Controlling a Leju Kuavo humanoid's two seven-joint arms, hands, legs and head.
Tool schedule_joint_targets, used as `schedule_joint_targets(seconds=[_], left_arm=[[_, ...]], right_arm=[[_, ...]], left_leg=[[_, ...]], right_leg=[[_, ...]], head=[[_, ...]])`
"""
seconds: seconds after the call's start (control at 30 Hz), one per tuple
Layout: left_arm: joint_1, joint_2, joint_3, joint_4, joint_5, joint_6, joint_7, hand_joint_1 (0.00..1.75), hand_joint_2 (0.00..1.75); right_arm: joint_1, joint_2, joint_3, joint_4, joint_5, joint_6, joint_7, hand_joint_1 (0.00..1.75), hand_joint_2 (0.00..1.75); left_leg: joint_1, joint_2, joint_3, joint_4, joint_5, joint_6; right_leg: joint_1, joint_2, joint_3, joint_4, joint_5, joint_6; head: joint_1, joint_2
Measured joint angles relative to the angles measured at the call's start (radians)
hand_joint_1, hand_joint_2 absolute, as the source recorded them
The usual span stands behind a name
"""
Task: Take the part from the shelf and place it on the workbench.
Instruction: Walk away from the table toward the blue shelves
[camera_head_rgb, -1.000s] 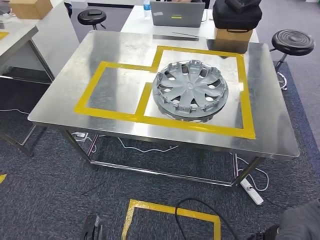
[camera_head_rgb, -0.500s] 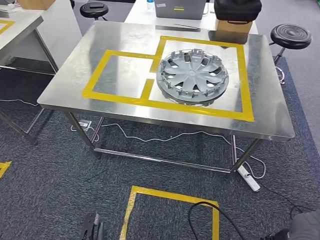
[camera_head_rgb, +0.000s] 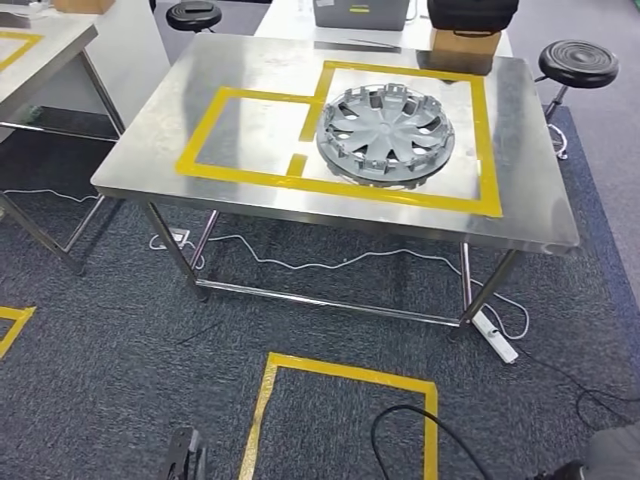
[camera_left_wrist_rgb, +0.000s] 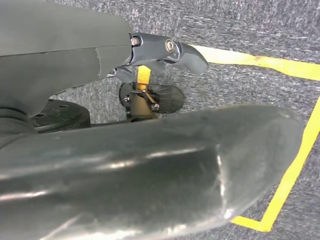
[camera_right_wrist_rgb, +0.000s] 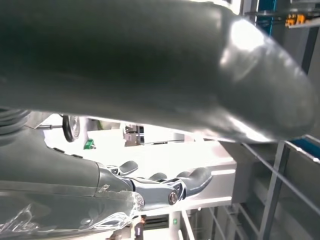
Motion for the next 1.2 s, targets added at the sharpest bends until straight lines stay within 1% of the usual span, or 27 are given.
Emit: schedule_joint_targets(seconds=[0.07, 0.1, 0.13, 0.2, 0.23, 0.27, 0.3, 0.33, 0.4, 0.43, 0.47, 0.53, 0.6, 0.63, 0.67, 0.73, 0.77, 0.8, 0.83, 0.87, 0.9, 0.93, 0.97, 1.0, 1.1, 1.13, 1.2], left_arm=[[0.001, 0.000, 0.000, 0.000, -0.003, -0.013, -0.002, 0.00, 0.00], [0.001, 0.001, -0.001, 0.000, -0.005, -0.024, -0.004, 0.00, 0.00], [0.002, 0.001, -0.001, 0.000, -0.008, -0.035, -0.007, 0.00, 0.00], [0.002, 0.002, -0.001, 0.000, -0.012, -0.052, -0.012, 0.00, 0.00], [0.003, 0.002, -0.002, 0.000, -0.013, -0.056, -0.013, 0.00, 0.00], [0.004, 0.003, -0.002, 0.000, -0.014, -0.058, -0.014, 0.00, 0.00], [0.005, 0.003, -0.002, 0.000, -0.015, -0.058, -0.014, 0.00, 0.00], [0.006, 0.004, -0.002, 0.000, -0.016, -0.059, -0.015, 0.00, 0.00], [0.006, 0.006, -0.003, 0.000, -0.019, -0.061, -0.016, 0.00, 0.00], [0.006, 0.007, -0.004, 0.000, -0.020, -0.063, -0.017, 0.00, 0.00], [0.006, 0.007, -0.005, 0.000, -0.021, -0.064, -0.017, 0.00, 0.00], [0.006, 0.007, -0.007, 0.000, -0.023, -0.059, -0.015, 0.00, 0.00], [0.007, 0.007, -0.008, 0.000, -0.029, -0.037, -0.004, 0.00, 0.00], [0.007, 0.006, -0.009, 0.000, -0.034, -0.016, 0.005, 0.00, 0.00], [0.007, 0.006, -0.010, 0.000, -0.039, 0.007, 0.013, 0.00, 0.00], [0.007, 0.006, -0.014, 0.000, -0.049, 0.047, 0.027, 0.00, 0.00], [0.008, 0.006, -0.016, 0.000, -0.052, 0.057, 0.031, 0.00, 0.00], [0.008, 0.006, -0.018, 0.000, -0.054, 0.062, 0.033, 0.00, 0.00], [0.008, 0.006, -0.020, 0.000, -0.057, 0.065, 0.037, 0.00, 0.00], [0.007, 0.005, -0.022, 0.000, -0.062, 0.070, 0.043, 0.00, 0.00], [0.007, 0.004, -0.026, 0.000, -0.070, 0.079, 0.052, 0.00, 0.00], [0.005, 0.004, -0.031, 0.000, -0.079, 0.091, 0.065, 0.00, 0.00], [0.004, 0.003, -0.036, 0.000, -0.088, 0.105, 0.079, 0.00, 0.00], [0.004, 0.003, -0.041, 0.000, -0.096, 0.118, 0.093, 0.00, 0.00], [0.007, 0.001, -0.050, 0.000, -0.104, 0.147, 0.121, 0.00, 0.00], [0.007, 0.001, -0.051, 0.000, -0.105, 0.152, 0.127, 0.00, 0.00], [0.007, 0.001, -0.053, 0.000, -0.105, 0.158, 0.131, 0.00, 0.00]], right_arm=[[0.000, 0.000, 0.000, 0.000, -0.004, 0.000, 0.000, 0.00, 0.00], [0.000, 0.000, 0.000, 0.000, -0.005, 0.000, 0.000, 0.00, 0.44], [0.000, 0.000, 0.000, 0.000, -0.006, 0.000, 0.000, 0.00, 0.87], [0.000, 0.000, 0.000, 0.000, -0.008, 0.000, 0.000, 0.00, 0.87], [0.000, 0.000, 0.000, 0.000, -0.008, 0.000, 0.000, 0.00, 0.44], [0.000, 0.000, 0.001, 0.000, -0.008, 0.000, 0.000, 0.00, 0.00], [-0.001, -0.001, 0.003, 0.000, -0.008, 0.000, 0.000, 0.00, 0.00], [-0.002, -0.002, 0.006, -0.001, -0.009, 0.000, 0.000, 0.00, 0.00], [-0.005, -0.006, 0.019, -0.001, -0.008, 0.000, 0.000, 0.00, 0.00], [-0.007, -0.007, 0.026, -0.002, -0.008, 0.000, 0.000, 0.00, 0.00], [-0.008, -0.009, 0.033, -0.002, -0.007, 0.000, -0.001, 0.00, 0.00], [-0.010, -0.011, 0.040, -0.004, -0.005, 0.000, -0.001, 0.00, 0.00], [-0.010, -0.013, 0.043, -0.009, -0.002, 0.000, -0.001, 0.00, 0.00], [-0.010, -0.013, 0.043, -0.011, 0.002, 0.000, -0.001, 0.00, 0.00], [-0.009, -0.013, 0.044, -0.014, 0.006, 0.000, -0.001, 0.00, 0.00], [-0.008, -0.014, 0.044, -0.015, 0.014, 0.000, -0.001, 0.00, 0.00], [-0.008, -0.014, 0.044, -0.015, 0.014, 0.000, -0.001, 0.00, 0.44], [-0.008, -0.015, 0.044, -0.015, 0.015, 0.000, -0.001, 0.00, 0.87], [-0.007, -0.015, 0.044, -0.015, 0.018, 0.000, -0.001, 0.00, 1.31], [-0.007, -0.015, 0.044, -0.015, 0.023, 0.000, -0.001, 0.00, 1.75], [-0.005, -0.015, 0.044, -0.015, 0.030, 0.000, -0.001, 0.00, 1.75], [-0.004, -0.015, 0.044, -0.014, 0.035, 0.000, -0.001, 0.00, 1.75], [-0.002, -0.015, 0.044, -0.013, 0.038, 0.000, 0.000, 0.00, 1.75], [-0.001, -0.015, 0.044, -0.012, 0.041, 0.000, 0.000, 0.00, 1.75], [0.002, -0.014, 0.044, -0.010, 0.048, 0.000, 0.000, 0.00, 1.75], [0.002, -0.014, 0.044, -0.010, 0.050, 0.000, 0.000, 0.00, 1.75], [0.005, -0.014, 0.044, -0.010, 0.053, 0.000, 0.000, 0.00, 1.75]], left_leg=[[0.002, 0.000, -0.005, 0.005, -0.001, -0.012], [0.004, 0.000, -0.013, 0.023, -0.020, -0.018], [0.004, 0.000, -0.029, 0.063, -0.052, -0.023], [0.005, -0.001, -0.081, 0.196, -0.137, -0.031], [0.005, -0.001, -0.105, 0.260, -0.165, -0.034], [0.005, -0.001, -0.115, 0.297, -0.172, -0.034], [0.005, -0.001, -0.106, 0.295, -0.158, -0.034], [0.005, -0.001, -0.079, 0.254, -0.129, -0.033], [0.005, -0.001, 0.003, 0.114, -0.069, -0.028], [0.005, -0.001, 0.034, 0.057, -0.054, -0.024], [0.004, -0.001, 0.052, 0.021, -0.050, -0.019], [0.004, -0.002, 0.052, 0.006, -0.054, -0.005], [0.007, -0.002, 0.048, 0.004, -0.053, 0.009], [0.009, -0.002, 0.047, 0.003, -0.052, 0.016], [0.010, -0.001, 0.046, 0.003, -0.051, 0.020], [0.010, 0.000, 0.043, 0.004, -0.050, 0.024], [0.009, 0.000, 0.043, 0.004, -0.050, 0.024], [0.009, -0.002, 0.043, 0.005, -0.050, 0.024], [0.010, -0.006, 0.044, 0.005, -0.050, 0.023], [0.010, -0.012, 0.045, 0.006, -0.050, 0.022], [0.009, -0.018, 0.045, 0.008, -0.050, 0.019], [0.008, -0.025, 0.042, 0.010, -0.049, 0.014], [0.008, -0.031, 0.037, 0.012, -0.047, 0.008], [0.008, -0.038, 0.031, 0.013, -0.044, 0.001], [0.012, -0.052, 0.016, 0.021, -0.045, -0.018], [0.012, -0.046, 0.003, 0.047, -0.063, -0.022], [0.011, -0.025, -0.050, 0.158, -0.127, -0.031]], right_leg=[[0.000, 0.000, -0.010, -0.003, 0.005, -0.016], [-0.001, -0.001, -0.014, -0.004, 0.010, -0.024], [-0.003, -0.003, -0.018, -0.005, 0.017, -0.031], [-0.003, -0.004, -0.028, -0.003, 0.028, -0.037], [-0.003, -0.005, -0.033, -0.003, 0.033, -0.037], [-0.002, -0.005, -0.038, -0.002, 0.037, -0.037], [-0.002, -0.004, -0.042, -0.001, 0.039, -0.036], [-0.003, -0.004, -0.043, 0.001, 0.040, -0.035], [-0.001, -0.004, -0.047, 0.004, 0.039, -0.030], [0.001, -0.003, -0.051, 0.007, 0.038, -0.026], [0.003, -0.003, -0.054, 0.009, 0.038, -0.021], [0.005, -0.002, -0.058, 0.013, 0.038, -0.012], [0.004, -0.002, -0.067, 0.030, 0.024, 0.000], [0.003, -0.002, -0.085, 0.068, 0.001, 0.005], [0.002, -0.002, -0.114, 0.129, -0.031, 0.010], [-0.001, -0.002, -0.187, 0.278, -0.093, 0.016], [-0.001, -0.002, -0.211, 0.324, -0.101, 0.017], [-0.002, -0.002, -0.216, 0.328, -0.088, 0.018], [-0.003, -0.001, -0.200, 0.290, -0.057, 0.017], [-0.005, 0.006, -0.169, 0.220, -0.015, 0.015], [-0.008, 0.025, -0.134, 0.144, 0.018, 0.014], [-0.011, 0.044, -0.106, 0.083, 0.039, 0.012], [-0.013, 0.059, -0.090, 0.046, 0.048, 0.010], [-0.013, 0.067, -0.086, 0.034, 0.046, 0.006], [-0.012, 0.043, -0.089, 0.031, 0.052, -0.013], [-0.013, 0.032, -0.089, 0.029, 0.055, -0.019], [-0.013, 0.010, -0.092, 0.026, 0.057, -0.027]], head=[[0.000, 0.000], [-0.002, 0.000], [-0.004, 0.000], [-0.008, 0.000], [-0.008, 0.000], [-0.008, 0.000], [-0.008, 0.000], [-0.008, 0.000], [-0.009, 0.000], [-0.009, 0.000], [-0.009, 0.000], [-0.008, 0.000], [-0.007, 0.000], [-0.005, 0.000], [-0.003, 0.000], [0.000, 0.000], [0.000, 0.000], [0.000, 0.000], [-0.001, 0.000], [-0.001, 0.000], [0.000, 0.000], [-0.001, 0.000], [-0.001, 0.000], [-0.001, 0.000], [-0.003, 0.000], [-0.006, 0.000], [-0.013, 0.000]])
